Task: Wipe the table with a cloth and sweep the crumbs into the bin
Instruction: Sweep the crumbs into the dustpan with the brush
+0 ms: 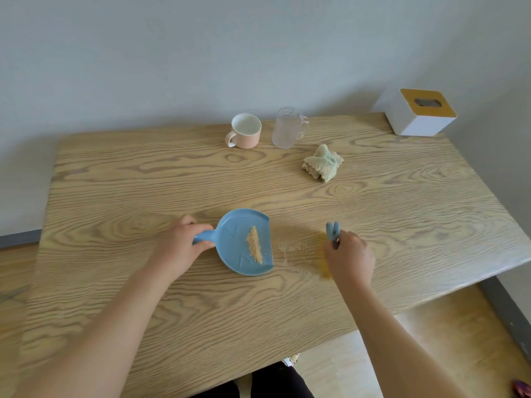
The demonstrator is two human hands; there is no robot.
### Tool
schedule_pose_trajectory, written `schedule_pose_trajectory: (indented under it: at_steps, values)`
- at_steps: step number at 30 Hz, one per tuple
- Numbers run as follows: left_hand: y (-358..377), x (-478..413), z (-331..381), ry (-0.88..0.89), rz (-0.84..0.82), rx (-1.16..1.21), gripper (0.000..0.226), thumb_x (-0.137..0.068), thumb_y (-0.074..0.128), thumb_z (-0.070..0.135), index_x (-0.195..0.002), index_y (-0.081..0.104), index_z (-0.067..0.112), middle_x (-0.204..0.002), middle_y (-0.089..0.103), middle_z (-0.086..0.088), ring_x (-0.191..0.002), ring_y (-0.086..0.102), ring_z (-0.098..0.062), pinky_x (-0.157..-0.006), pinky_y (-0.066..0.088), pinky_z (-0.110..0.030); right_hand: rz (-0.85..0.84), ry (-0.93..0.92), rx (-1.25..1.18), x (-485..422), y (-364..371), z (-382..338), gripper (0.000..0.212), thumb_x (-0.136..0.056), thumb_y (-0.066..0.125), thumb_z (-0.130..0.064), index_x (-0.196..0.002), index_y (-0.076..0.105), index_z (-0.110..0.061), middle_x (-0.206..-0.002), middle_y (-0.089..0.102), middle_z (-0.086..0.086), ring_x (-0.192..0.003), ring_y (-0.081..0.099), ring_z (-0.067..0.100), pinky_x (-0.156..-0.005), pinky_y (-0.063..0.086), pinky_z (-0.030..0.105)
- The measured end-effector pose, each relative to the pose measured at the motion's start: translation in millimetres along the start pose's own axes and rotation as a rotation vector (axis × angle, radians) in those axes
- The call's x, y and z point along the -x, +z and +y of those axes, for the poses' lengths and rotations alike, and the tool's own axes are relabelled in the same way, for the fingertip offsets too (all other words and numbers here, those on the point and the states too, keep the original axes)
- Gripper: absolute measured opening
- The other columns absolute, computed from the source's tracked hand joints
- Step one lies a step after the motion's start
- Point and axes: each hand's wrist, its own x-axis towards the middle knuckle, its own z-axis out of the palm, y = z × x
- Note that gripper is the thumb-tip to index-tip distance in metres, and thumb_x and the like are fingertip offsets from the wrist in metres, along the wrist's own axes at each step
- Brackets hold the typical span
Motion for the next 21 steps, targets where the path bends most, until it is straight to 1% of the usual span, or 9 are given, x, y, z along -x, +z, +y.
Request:
schedule_pose_trajectory:
  at_steps: [2,4,6,9,11,14,16,19,21]
  values:
    - [0.7,-2.4,2.9,0.012,0.011,-0.016,0.032,-0.084,0.068,0.026,-0.116,0.065,0.023,-0.097,0.046,0.007,-0.088,0.043,-0.012,-0.069,0.026,-0.020,-0.086,-0.039,0.006,7.3,7.8,-13.4,0.024,-0.086,0.052,-0.019,-0.064,0.044,-0.014,-0.059,0.040,-0.006,-0.049,0.034,0.007,-0.044,0.020,0.023]
    - [1.1,-5.1,3.2,0.021,0.006,-0.019,0.033,-0.083,0.069,0.026,-0.116,0.065,0.022,-0.097,0.045,0.007,-0.092,0.043,-0.012,-0.075,0.028,-0.021,-0.151,-0.104,-0.028,14.4,14.0,-31.5,0.028,-0.085,0.051,-0.017,-0.059,0.039,-0.016,-0.057,0.039,-0.006,-0.048,0.033,0.007,-0.045,0.021,0.022]
    - [1.5,-6.8,2.8,0.036,0.004,-0.013,0.035,-0.083,0.070,0.024,-0.117,0.065,0.020,-0.098,0.046,0.006,-0.096,0.043,-0.014,-0.080,0.031,-0.023,-0.180,-0.121,-0.101,19.3,17.5,-46.3,0.035,-0.083,0.052,-0.017,-0.054,0.032,-0.019,-0.054,0.038,-0.004,-0.048,0.033,0.011,-0.045,0.023,0.024]
    - [1.0,-8.0,3.0,0.042,-0.002,-0.014,0.036,-0.082,0.070,0.024,-0.117,0.065,0.020,-0.098,0.047,0.005,-0.097,0.043,-0.015,-0.081,0.031,-0.023,-0.150,-0.029,-0.221,16.3,14.7,-50.6,0.035,-0.081,0.054,-0.017,-0.052,0.033,-0.015,-0.050,0.039,-0.002,-0.047,0.034,0.013,-0.044,0.025,0.025]
    - [-0.1,-8.8,2.2,0.048,-0.008,-0.014,0.035,-0.082,0.070,0.024,-0.117,0.065,0.020,-0.098,0.047,0.005,-0.097,0.042,-0.014,-0.081,0.030,-0.023,-0.085,0.045,-0.263,8.8,7.2,-43.5,0.036,-0.081,0.056,-0.017,-0.051,0.035,-0.013,-0.048,0.040,-0.001,-0.045,0.034,0.012,-0.043,0.024,0.025]
    - [-2.2,-9.2,2.2,0.053,-0.018,-0.009,0.034,-0.083,0.070,0.024,-0.116,0.066,0.020,-0.100,0.048,0.003,-0.097,0.042,-0.014,-0.081,0.029,-0.023,0.019,0.069,-0.223,-0.6,-3.4,-29.5,0.037,-0.082,0.057,-0.017,-0.053,0.035,-0.013,-0.052,0.043,0.001,-0.047,0.037,0.015,-0.044,0.025,0.027]
    - [-3.4,-9.5,2.5,0.053,-0.025,-0.009,0.031,-0.083,0.069,0.024,-0.114,0.066,0.020,-0.100,0.048,0.003,-0.098,0.041,-0.014,-0.080,0.029,-0.023,0.031,0.043,-0.151,-0.2,-2.7,-26.3,0.034,-0.082,0.057,-0.015,-0.056,0.035,-0.012,-0.056,0.042,0.001,-0.050,0.038,0.017,-0.045,0.025,0.027]
    - [-3.0,-8.7,3.4,0.050,-0.023,-0.023,0.031,-0.084,0.068,0.024,-0.115,0.066,0.021,-0.101,0.047,0.003,-0.098,0.040,-0.013,-0.081,0.028,-0.023,-0.076,-0.060,-0.058,10.9,11.0,-38.1,0.025,-0.088,0.052,-0.016,-0.065,0.042,-0.012,-0.059,0.039,-0.005,-0.049,0.035,0.008,-0.045,0.023,0.021]
    - [-1.4,-7.4,4.5,0.051,-0.018,-0.037,0.034,-0.084,0.068,0.026,-0.118,0.064,0.021,-0.101,0.046,0.005,-0.097,0.039,-0.012,-0.081,0.027,-0.022,-0.147,-0.150,-0.068,21.1,21.8,-54.6,0.026,-0.090,0.050,-0.019,-0.066,0.043,-0.014,-0.059,0.039,-0.006,-0.049,0.035,0.008,-0.045,0.023,0.020]
